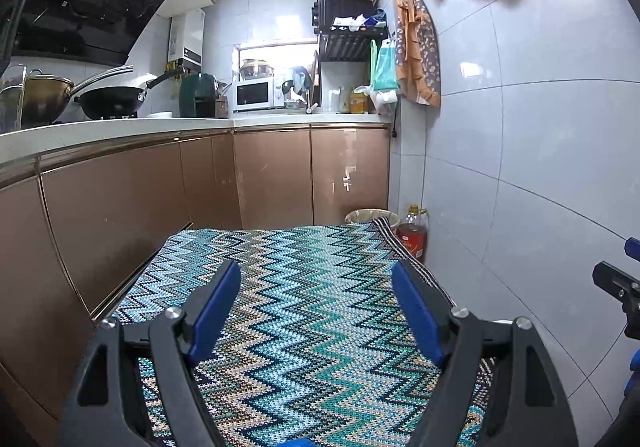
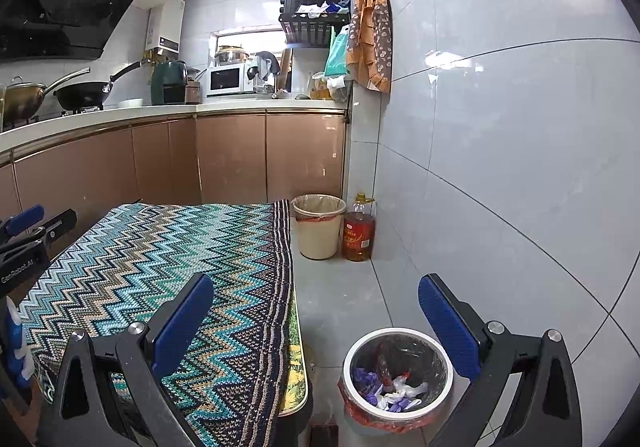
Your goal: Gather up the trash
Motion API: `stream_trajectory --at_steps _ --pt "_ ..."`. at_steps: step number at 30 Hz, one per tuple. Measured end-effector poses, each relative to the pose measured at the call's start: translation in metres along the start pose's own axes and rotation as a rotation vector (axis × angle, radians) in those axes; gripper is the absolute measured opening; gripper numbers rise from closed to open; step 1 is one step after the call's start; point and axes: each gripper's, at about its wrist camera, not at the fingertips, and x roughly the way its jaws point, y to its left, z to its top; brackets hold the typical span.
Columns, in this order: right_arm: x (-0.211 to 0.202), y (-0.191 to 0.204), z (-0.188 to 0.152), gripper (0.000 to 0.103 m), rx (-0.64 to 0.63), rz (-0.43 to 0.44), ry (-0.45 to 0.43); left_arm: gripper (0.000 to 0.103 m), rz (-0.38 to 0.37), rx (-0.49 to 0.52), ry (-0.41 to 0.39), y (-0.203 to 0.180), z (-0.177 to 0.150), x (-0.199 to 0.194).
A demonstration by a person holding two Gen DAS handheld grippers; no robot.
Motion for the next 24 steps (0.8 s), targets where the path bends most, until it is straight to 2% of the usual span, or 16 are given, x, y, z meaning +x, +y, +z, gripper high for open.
stream_trajectory --at_steps 12,24 --pt "-0.014 0.003 0.015 0.103 -0.003 0.013 -0.055 0.077 0.030 -0.017 -0.039 0.009 0.015 -0.015" --pt "-0.025 -0.009 0.013 0.103 0.017 0.007 -0.080 0.077 0.041 -0.016 -0.063 0.011 0.023 -0.026"
